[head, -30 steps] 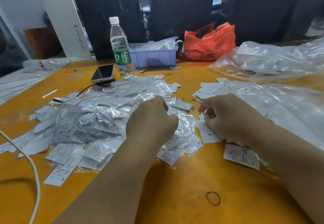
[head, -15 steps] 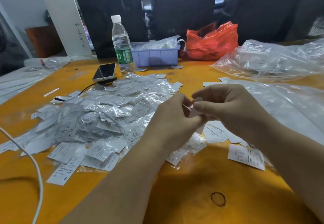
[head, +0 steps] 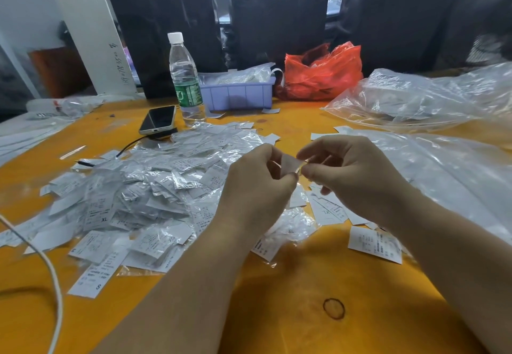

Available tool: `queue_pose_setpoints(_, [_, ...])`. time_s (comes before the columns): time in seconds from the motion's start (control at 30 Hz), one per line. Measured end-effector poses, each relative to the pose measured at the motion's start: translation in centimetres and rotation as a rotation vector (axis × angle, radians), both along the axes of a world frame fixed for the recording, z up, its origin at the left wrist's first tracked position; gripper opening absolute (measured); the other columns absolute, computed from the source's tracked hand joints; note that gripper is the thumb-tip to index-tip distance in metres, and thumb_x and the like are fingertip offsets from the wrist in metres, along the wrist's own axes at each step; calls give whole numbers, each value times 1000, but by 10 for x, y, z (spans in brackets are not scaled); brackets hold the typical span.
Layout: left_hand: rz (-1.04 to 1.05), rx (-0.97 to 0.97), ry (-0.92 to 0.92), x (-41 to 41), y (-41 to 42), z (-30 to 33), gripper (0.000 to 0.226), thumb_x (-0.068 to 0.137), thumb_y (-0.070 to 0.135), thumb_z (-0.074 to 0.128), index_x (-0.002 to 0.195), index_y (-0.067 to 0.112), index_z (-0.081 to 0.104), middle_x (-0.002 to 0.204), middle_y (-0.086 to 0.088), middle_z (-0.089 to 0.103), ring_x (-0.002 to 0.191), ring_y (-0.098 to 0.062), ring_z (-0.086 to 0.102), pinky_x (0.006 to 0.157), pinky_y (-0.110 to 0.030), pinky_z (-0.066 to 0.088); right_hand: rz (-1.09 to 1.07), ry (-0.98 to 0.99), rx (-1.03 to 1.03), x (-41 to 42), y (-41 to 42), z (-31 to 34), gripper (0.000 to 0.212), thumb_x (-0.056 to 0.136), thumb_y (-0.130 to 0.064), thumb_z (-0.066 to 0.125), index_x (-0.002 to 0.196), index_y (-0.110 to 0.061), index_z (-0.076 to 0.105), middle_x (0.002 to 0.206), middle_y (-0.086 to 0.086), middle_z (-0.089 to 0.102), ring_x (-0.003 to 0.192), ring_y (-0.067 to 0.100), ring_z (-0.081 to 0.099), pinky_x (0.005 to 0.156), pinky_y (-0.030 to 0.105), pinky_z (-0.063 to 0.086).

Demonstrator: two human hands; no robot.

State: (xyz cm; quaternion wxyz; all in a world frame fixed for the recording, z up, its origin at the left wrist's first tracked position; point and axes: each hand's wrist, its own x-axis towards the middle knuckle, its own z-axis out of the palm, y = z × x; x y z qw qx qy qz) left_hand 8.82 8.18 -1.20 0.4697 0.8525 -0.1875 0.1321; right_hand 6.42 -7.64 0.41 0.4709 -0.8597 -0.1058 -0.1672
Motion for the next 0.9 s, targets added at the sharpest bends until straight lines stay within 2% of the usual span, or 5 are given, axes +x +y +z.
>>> queue_pose_setpoints(0.23, [-60, 12, -17, 1, 0, -1, 14, 85, 21, 68, 95, 26, 61, 60, 9, 53, 53, -2, 50, 49, -12, 35, 158, 187, 215, 2, 3, 1, 41, 69, -44, 71, 96, -13, 66, 72, 5, 69, 64, 19, 66, 56, 27, 56])
queue_pose_setpoints(0.5, [-188, -56, 8, -5, -6, 0, 43, 73, 39, 81, 109, 28, 60, 70, 6, 66, 64, -6, 63, 57, -20, 49, 112, 144, 301, 1, 0, 3, 26, 82, 13, 60, 94, -10, 59, 85, 18, 71, 71, 29, 67, 64, 40, 56])
queue_pose_setpoints(0.67, [-258, -121, 143, -7, -5, 8, 44, 73, 61, 64, 108, 35, 61, 90, 11, 69, 76, -1, 64, 58, -13, 46, 92, 34, 295, -6, -10, 13, 27, 83, 11, 61, 97, -12, 63, 80, 15, 70, 62, 22, 64, 58, 31, 56])
queue_pose_setpoints(0.77, [-300, -169, 212, -11, -11, 11, 34, 79, 61, 48, 89, 32, 63, 76, 23, 65, 69, 7, 58, 60, -14, 40, 60, -25, 265, -17, -16, 13, 26, 85, 10, 60, 96, -13, 64, 79, 12, 71, 66, 27, 67, 61, 35, 58])
queue_pose_setpoints(0.9, [-293, -12, 35, -25, -28, 3, 18, 92, 32, 62, 75, 26, 64, 62, 8, 57, 59, -5, 50, 55, -23, 35, -86, -170, 42, -35, -21, 6, 27, 86, 2, 58, 93, -23, 65, 77, -1, 67, 65, 13, 63, 56, 27, 53])
